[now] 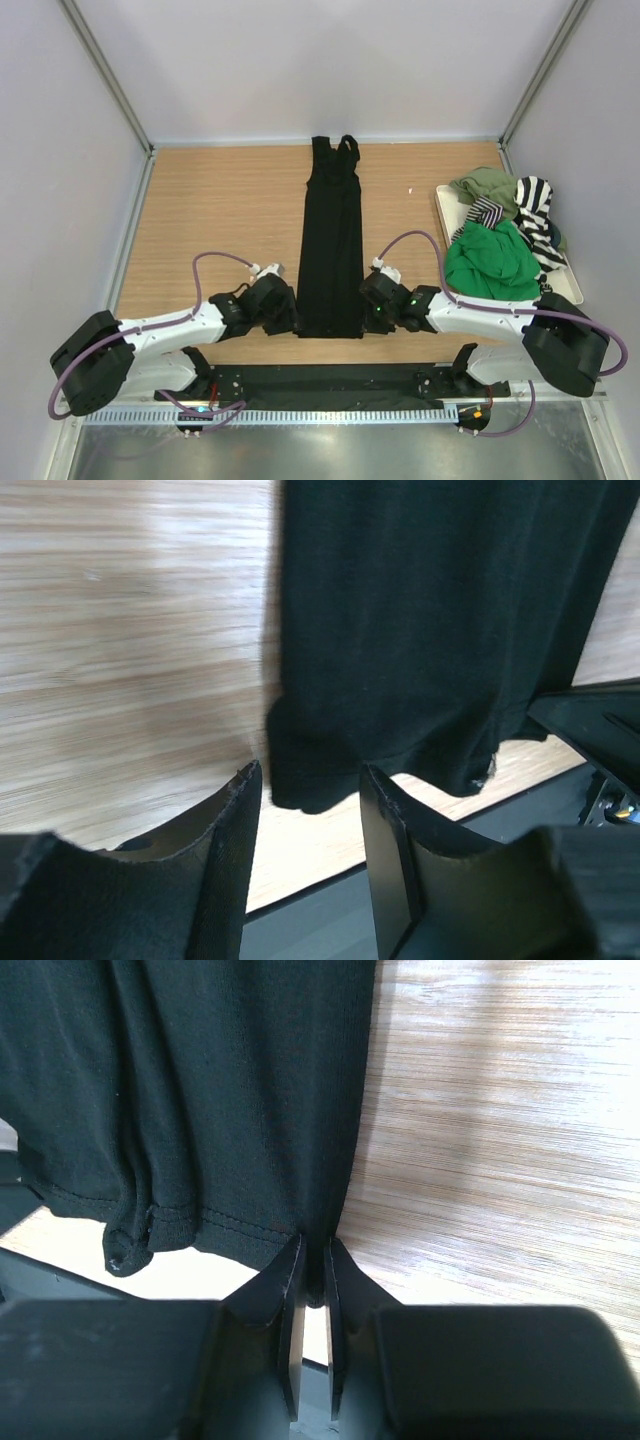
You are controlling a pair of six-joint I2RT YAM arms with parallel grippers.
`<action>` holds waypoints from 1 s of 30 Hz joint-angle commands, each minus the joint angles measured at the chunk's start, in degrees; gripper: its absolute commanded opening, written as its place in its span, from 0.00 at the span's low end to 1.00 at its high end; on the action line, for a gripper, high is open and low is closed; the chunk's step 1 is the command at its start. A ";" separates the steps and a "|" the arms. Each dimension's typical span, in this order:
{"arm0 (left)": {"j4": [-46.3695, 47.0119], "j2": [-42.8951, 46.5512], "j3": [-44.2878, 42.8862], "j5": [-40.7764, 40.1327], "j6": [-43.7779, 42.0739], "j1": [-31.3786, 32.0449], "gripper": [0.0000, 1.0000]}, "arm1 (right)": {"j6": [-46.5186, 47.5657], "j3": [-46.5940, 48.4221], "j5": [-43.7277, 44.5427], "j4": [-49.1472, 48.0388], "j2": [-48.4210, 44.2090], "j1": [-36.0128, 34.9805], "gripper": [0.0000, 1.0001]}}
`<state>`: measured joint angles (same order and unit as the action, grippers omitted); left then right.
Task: Fold and stack the tank tops
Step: Fold the tank top
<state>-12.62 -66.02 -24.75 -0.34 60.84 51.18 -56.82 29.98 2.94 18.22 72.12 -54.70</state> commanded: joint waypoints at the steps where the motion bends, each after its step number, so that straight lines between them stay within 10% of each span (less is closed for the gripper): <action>1: 0.40 -2.44 -0.29 -0.36 1.82 2.25 0.43 | 0.04 -0.80 1.72 0.68 -0.92 -0.50 0.16; 8: 0.23 -3.68 -0.73 -0.19 2.27 2.78 0.00 | 0.39 -0.97 1.19 1.64 -2.68 -0.94 0.01; 30: -20.52 1.69 -21.29 -9.86 -1.94 2.63 0.00 | 7.67 16.93 15.68 16.42 -9.90 -1.65 0.01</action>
<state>-30.22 -62.04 -42.68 -7.84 62.54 56.75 -53.36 40.97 11.81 33.36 60.14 -57.80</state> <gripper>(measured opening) 0.009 0.052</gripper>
